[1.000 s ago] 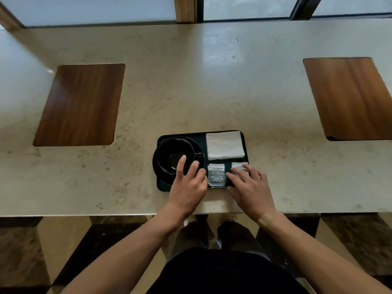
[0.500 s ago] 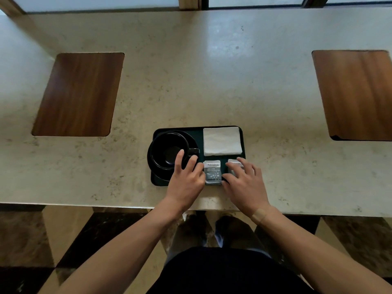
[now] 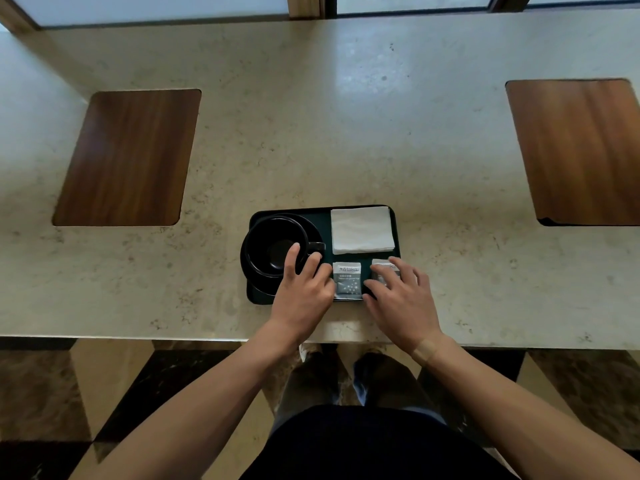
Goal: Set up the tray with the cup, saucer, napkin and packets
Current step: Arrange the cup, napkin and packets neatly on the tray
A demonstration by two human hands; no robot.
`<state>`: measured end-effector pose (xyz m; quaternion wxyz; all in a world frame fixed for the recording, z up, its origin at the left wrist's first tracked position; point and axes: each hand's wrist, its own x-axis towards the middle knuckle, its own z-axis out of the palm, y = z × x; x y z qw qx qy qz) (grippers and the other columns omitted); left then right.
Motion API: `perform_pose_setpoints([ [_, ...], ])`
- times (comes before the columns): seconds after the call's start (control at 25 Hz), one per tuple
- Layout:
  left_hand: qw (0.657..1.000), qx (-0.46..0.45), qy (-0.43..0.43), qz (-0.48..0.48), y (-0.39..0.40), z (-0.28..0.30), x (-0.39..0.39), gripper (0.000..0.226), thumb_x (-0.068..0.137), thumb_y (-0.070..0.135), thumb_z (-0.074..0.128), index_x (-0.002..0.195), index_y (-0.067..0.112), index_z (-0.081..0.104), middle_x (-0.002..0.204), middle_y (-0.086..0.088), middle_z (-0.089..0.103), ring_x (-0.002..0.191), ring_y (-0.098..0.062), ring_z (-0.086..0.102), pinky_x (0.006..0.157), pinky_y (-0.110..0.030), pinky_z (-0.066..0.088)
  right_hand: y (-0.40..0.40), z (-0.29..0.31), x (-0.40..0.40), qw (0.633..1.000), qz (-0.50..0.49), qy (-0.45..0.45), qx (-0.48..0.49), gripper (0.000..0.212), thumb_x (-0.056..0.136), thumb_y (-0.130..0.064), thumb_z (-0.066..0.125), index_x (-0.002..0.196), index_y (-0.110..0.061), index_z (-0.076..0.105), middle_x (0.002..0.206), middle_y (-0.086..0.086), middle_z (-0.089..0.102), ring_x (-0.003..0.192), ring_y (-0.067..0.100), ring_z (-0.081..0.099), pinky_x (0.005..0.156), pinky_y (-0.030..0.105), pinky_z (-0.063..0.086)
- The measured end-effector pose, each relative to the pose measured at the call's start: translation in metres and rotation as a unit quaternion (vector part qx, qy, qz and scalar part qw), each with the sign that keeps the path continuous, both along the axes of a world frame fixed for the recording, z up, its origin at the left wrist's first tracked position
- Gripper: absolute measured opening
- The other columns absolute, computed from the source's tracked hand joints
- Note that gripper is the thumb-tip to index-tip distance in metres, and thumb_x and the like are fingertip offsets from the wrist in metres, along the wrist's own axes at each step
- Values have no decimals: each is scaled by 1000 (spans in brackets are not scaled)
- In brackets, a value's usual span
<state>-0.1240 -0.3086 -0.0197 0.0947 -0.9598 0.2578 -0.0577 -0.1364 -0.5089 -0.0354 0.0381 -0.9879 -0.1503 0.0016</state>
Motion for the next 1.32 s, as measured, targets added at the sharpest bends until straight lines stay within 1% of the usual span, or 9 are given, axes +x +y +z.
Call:
perform_pose_setpoints([
  [0.12, 1000, 14, -6, -2, -3, 0, 1, 12, 74, 9, 69, 86, 11, 69, 94, -4, 62, 109, -31, 54, 103, -52, 23, 2, 1, 9, 1000, -10, 1, -11, 26, 84, -36, 66, 103, -19, 71, 126, 6, 63, 127, 33, 45, 95, 49, 39],
  [0.24, 1000, 17, -11, -2, -5, -3, 0, 16, 72, 10, 70, 88, 10, 69, 91, -3, 59, 104, -29, 51, 98, -49, 26, 5, -1, 12, 999, -11, 19, -24, 29, 84, -36, 64, 109, -20, 68, 131, 8, 59, 130, 35, 40, 98, 52, 38],
  [0.44, 1000, 7, -17, 3, -5, -5, 2, 17, 75, 8, 66, 91, 8, 68, 92, -4, 59, 103, -30, 52, 100, -49, 26, 6, 0, 13, 999, -17, 24, -32, 31, 82, -36, 67, 109, -21, 66, 134, 9, 57, 132, 36, 37, 98, 53, 36],
  [0.64, 1000, 8, -5, 5, -4, -5, 2, 20, 73, 9, 70, 92, 9, 68, 93, -4, 59, 105, -29, 52, 100, -50, 25, 7, -1, 15, 999, -13, 18, -31, 30, 79, -36, 71, 104, -21, 67, 133, 9, 57, 130, 37, 38, 97, 53, 36],
  [0.84, 1000, 2, 7, 8, -4, -2, 1, 25, 71, 10, 72, 96, 9, 69, 97, -4, 61, 107, -30, 52, 100, -50, 24, 6, -2, 15, 999, -9, 17, -28, 30, 79, -36, 70, 106, -22, 67, 134, 9, 57, 131, 36, 37, 98, 52, 35],
  [1.12, 1000, -10, 12, 7, -3, -1, 1, 26, 73, 11, 70, 99, 8, 68, 100, -5, 62, 109, -31, 54, 100, -51, 25, 5, -3, 15, 999, -4, 29, -21, 31, 80, -36, 70, 108, -22, 66, 133, 9, 57, 131, 37, 38, 99, 52, 34],
  [1.2, 1000, -13, 14, 4, -3, -1, 1, 25, 74, 11, 69, 99, 8, 68, 100, -6, 63, 109, -31, 54, 100, -50, 26, 4, 1, 15, 1000, -6, 25, -8, 32, 80, -36, 70, 109, -23, 66, 132, 8, 58, 130, 35, 40, 97, 52, 36],
  [1.32, 999, -42, 6, 0, -2, -1, 1, 16, 80, 9, 66, 95, 8, 69, 102, -8, 65, 107, -32, 55, 97, -48, 35, -6, 9, 15, 999, -32, 14, 40, 35, 82, -33, 69, 115, -22, 65, 129, 6, 60, 127, 31, 45, 94, 48, 41],
])
